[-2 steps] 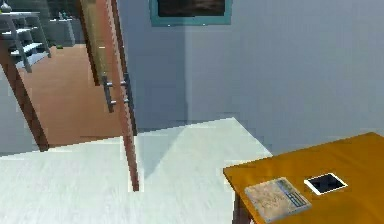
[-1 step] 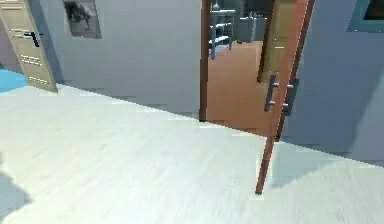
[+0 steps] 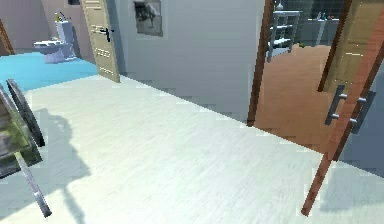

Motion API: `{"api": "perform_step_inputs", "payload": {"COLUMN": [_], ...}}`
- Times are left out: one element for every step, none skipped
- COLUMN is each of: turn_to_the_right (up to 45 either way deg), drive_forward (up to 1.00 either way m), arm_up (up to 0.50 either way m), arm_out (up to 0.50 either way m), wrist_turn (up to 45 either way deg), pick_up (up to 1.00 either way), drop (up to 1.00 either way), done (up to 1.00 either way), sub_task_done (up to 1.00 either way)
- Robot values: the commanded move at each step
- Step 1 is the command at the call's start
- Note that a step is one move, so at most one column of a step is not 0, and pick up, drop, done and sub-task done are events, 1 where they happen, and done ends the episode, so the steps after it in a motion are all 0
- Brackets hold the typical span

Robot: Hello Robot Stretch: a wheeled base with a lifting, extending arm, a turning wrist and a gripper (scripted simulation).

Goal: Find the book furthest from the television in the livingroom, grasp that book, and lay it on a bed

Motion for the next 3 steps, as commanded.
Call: {"api": "perform_step_inputs", "payload": {"turn_to_the_right": [0.0,0.0,0.0], "drive_forward": [0.00,0.00,0.00], "arm_up": [0.50,0.38,0.00], "arm_out": [0.00,0.00,0.22], "wrist_turn": [0.0,0.0,0.0], "pick_up": [0.00,0.00,0.00], "drop": [0.00,0.00,0.00], "done": [0.00,0.00,0.00], "sub_task_done": [0.00,0.00,0.00]}}
